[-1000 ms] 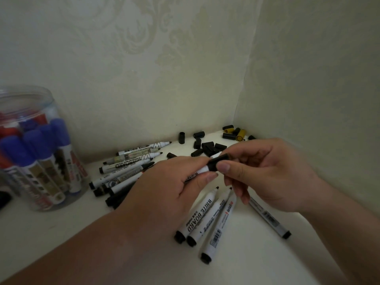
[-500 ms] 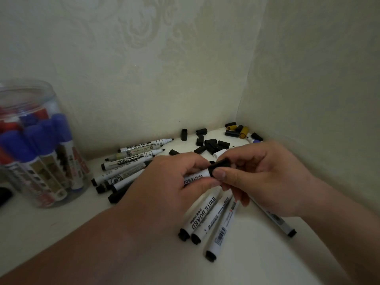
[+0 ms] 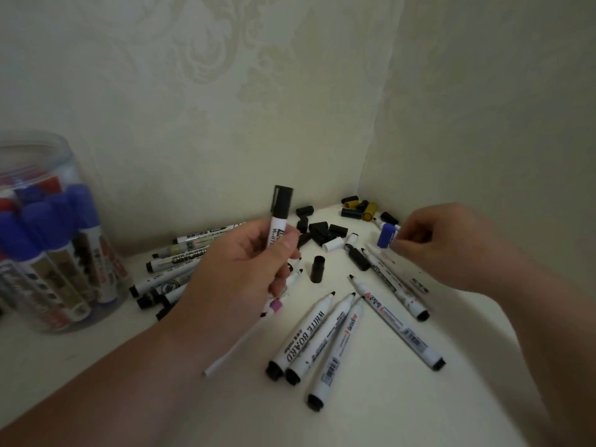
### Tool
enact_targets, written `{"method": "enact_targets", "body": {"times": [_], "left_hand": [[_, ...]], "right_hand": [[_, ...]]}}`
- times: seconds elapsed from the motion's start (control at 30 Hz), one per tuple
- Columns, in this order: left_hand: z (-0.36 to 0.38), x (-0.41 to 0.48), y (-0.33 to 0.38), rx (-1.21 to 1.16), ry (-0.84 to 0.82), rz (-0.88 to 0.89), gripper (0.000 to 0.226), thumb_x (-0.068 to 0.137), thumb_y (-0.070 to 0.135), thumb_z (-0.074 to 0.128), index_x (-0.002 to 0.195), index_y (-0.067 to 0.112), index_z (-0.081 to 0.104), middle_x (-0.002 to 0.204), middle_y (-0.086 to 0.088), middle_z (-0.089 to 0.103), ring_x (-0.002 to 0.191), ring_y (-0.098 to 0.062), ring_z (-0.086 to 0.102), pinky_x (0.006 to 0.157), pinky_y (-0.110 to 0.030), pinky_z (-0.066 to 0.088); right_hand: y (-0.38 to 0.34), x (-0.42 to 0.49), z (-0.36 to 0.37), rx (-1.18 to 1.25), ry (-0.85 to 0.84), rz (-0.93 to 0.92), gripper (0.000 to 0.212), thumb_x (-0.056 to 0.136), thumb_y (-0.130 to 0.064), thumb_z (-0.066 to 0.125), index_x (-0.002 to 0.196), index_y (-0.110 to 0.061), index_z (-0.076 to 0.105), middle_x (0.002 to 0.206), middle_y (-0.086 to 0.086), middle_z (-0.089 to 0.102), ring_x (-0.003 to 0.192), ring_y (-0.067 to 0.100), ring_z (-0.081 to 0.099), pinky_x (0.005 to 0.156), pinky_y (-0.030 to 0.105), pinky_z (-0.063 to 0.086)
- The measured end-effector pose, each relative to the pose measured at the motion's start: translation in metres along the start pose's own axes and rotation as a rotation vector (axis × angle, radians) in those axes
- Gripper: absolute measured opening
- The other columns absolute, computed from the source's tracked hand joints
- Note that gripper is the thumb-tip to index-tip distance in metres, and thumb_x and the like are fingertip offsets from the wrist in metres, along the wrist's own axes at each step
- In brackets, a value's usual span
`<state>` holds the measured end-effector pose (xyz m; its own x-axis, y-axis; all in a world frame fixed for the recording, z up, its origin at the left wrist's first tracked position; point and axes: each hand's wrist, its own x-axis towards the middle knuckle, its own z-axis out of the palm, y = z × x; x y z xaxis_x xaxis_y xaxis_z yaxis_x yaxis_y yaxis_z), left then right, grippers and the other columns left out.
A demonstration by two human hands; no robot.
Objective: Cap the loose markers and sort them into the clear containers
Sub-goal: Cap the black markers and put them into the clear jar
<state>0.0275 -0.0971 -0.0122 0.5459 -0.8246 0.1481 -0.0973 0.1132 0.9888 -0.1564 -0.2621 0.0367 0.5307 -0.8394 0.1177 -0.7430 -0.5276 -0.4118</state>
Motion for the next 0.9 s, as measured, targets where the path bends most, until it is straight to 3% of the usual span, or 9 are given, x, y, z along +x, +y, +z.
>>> {"method": "enact_targets", "body": {"times": [0.07, 0.2, 0.27, 0.37, 0.47, 0.53, 0.63, 0.73, 0.9], "left_hand": [[0.002, 0.001, -0.001, -0.098, -0.016, -0.059, 0.021, 0.095, 0.03, 0.062, 0.084, 0.016, 0.072, 0.07, -0.008, 0.063, 0.056, -0.02, 0.054, 0.052, -0.033, 0.047], [0.008, 0.0, 0.0, -0.147, -0.025, -0.082, 0.019, 0.088, 0.04, 0.061, 0.096, 0.025, 0.07, 0.072, -0.008, 0.067, 0.055, -0.024, 0.061, 0.057, -0.038, 0.05], [0.008, 0.0, -0.001, -0.138, -0.003, -0.08, 0.015, 0.092, 0.039, 0.06, 0.095, 0.027, 0.069, 0.066, -0.007, 0.059, 0.048, -0.021, 0.053, 0.056, -0.04, 0.047], [0.006, 0.003, -0.002, -0.277, 0.05, -0.127, 0.018, 0.097, 0.024, 0.06, 0.083, 0.013, 0.059, 0.062, -0.007, 0.045, 0.046, -0.017, 0.034, 0.046, -0.028, 0.03], [0.005, 0.005, -0.003, -0.341, 0.028, -0.16, 0.027, 0.091, 0.016, 0.066, 0.073, 0.01, 0.047, 0.058, -0.007, 0.04, 0.048, -0.017, 0.029, 0.042, -0.026, 0.029], [0.006, 0.005, -0.005, -0.321, -0.007, -0.202, 0.03, 0.085, 0.018, 0.071, 0.073, 0.009, 0.045, 0.058, -0.007, 0.042, 0.047, -0.017, 0.032, 0.046, -0.027, 0.03], [0.009, 0.004, -0.009, -0.331, -0.073, -0.246, 0.025, 0.073, 0.023, 0.077, 0.072, 0.007, 0.059, 0.064, -0.008, 0.05, 0.05, -0.014, 0.04, 0.043, -0.025, 0.034], [0.011, 0.003, -0.01, -0.349, -0.119, -0.219, 0.013, 0.073, 0.023, 0.075, 0.074, 0.011, 0.077, 0.068, -0.008, 0.057, 0.056, -0.012, 0.046, 0.043, -0.023, 0.035], [0.005, 0.006, -0.01, -0.338, -0.085, -0.215, 0.025, 0.077, 0.032, 0.073, 0.084, 0.008, 0.077, 0.065, -0.006, 0.051, 0.053, -0.013, 0.044, 0.046, -0.026, 0.032]], "right_hand": [[0.0, 0.001, 0.004, -0.093, -0.103, 0.028, 0.012, 0.087, -0.038, 0.073, 0.082, -0.028, 0.069, 0.083, -0.007, 0.067, 0.074, 0.009, 0.062, 0.061, 0.025, 0.049], [-0.008, -0.001, 0.014, -0.252, -0.232, 0.081, 0.019, 0.087, -0.034, 0.072, 0.092, -0.016, 0.075, 0.095, 0.006, 0.073, 0.084, 0.019, 0.068, 0.08, 0.036, 0.059], [-0.012, -0.002, 0.019, -0.296, -0.235, 0.088, 0.024, 0.087, -0.03, 0.071, 0.101, -0.01, 0.074, 0.102, 0.011, 0.073, 0.089, 0.024, 0.069, 0.083, 0.038, 0.059], [-0.011, 0.001, 0.025, -0.273, -0.194, 0.098, 0.023, 0.086, -0.024, 0.069, 0.105, -0.012, 0.071, 0.101, 0.011, 0.072, 0.086, 0.025, 0.069, 0.078, 0.039, 0.06], [-0.011, 0.0, 0.02, -0.086, -0.035, 0.092, 0.011, 0.085, -0.026, 0.071, 0.095, -0.022, 0.069, 0.087, -0.003, 0.069, 0.071, 0.012, 0.066, 0.062, 0.027, 0.058], [-0.016, -0.006, 0.016, 0.233, 0.069, 0.059, 0.009, 0.084, -0.025, 0.077, 0.089, -0.022, 0.07, 0.077, -0.006, 0.07, 0.058, 0.006, 0.065, 0.049, 0.016, 0.05], [-0.039, -0.026, 0.021, 0.734, -0.074, -0.003, 0.009, 0.08, -0.013, 0.08, 0.086, -0.012, 0.073, 0.069, 0.004, 0.073, 0.048, 0.01, 0.063, 0.044, 0.021, 0.047], [-0.056, -0.038, 0.037, 0.844, -0.164, -0.1, 0.011, 0.079, -0.013, 0.08, 0.089, -0.009, 0.076, 0.071, 0.007, 0.074, 0.052, 0.012, 0.063, 0.048, 0.023, 0.051], [-0.059, -0.034, 0.032, 0.793, -0.178, -0.21, 0.008, 0.083, -0.021, 0.076, 0.088, -0.016, 0.079, 0.07, 0.005, 0.072, 0.052, 0.009, 0.059, 0.053, 0.025, 0.053]]}}
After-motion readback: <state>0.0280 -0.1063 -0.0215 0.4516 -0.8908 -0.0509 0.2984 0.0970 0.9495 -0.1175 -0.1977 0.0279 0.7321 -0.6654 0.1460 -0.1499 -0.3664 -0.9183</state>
